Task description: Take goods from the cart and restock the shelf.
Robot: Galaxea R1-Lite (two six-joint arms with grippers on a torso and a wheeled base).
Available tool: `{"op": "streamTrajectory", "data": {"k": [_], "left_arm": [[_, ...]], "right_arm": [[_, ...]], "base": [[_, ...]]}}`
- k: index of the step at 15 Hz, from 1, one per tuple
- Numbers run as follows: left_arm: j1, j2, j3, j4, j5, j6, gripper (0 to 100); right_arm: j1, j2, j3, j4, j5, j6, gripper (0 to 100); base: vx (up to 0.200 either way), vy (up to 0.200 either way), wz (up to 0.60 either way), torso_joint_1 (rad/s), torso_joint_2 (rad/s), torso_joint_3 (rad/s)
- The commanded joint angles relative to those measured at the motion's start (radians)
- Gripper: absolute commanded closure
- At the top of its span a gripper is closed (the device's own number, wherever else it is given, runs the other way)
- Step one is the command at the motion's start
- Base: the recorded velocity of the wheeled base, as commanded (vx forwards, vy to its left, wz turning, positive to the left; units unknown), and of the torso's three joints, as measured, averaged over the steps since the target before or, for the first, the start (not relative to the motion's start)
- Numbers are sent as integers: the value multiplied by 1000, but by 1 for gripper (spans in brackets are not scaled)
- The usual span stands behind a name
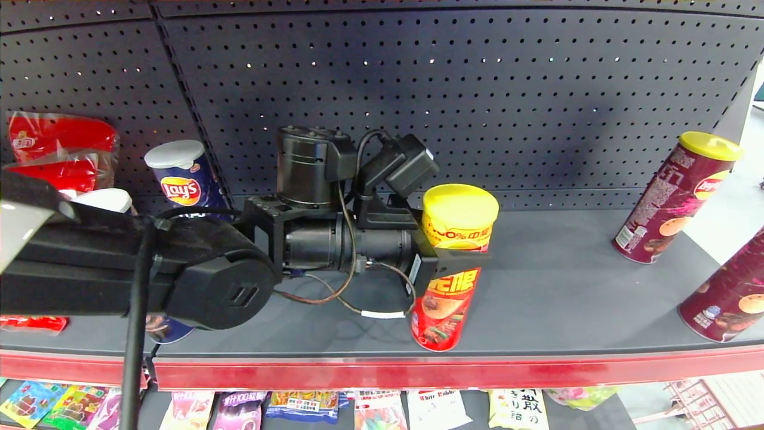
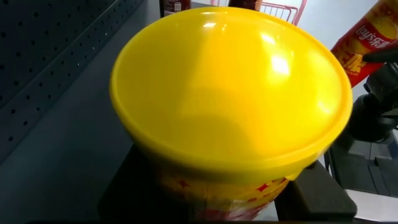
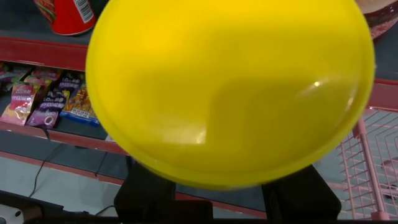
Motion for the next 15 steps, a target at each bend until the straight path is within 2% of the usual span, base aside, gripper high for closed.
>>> {"op": "streamTrajectory", "data": {"k": [1,6,9,15], "left_arm": [[-5,-4,12,4,-3,0,100],[-7,-6,37,1,3,-9,100],[-13,-20,43,1,8,-41,100],[-35,-23,52,2,11,-43,100]], "right_arm": [[0,0,0,0,0,-2,100],[0,0,0,0,1,0,100],[0,1,0,0,1,0,100],[0,1,0,0,1,0,100]], "base": [[0,0,0,0,0,0],[0,0,0,0,0,0],[0,0,0,0,0,0],[0,0,0,0,0,0]]}}
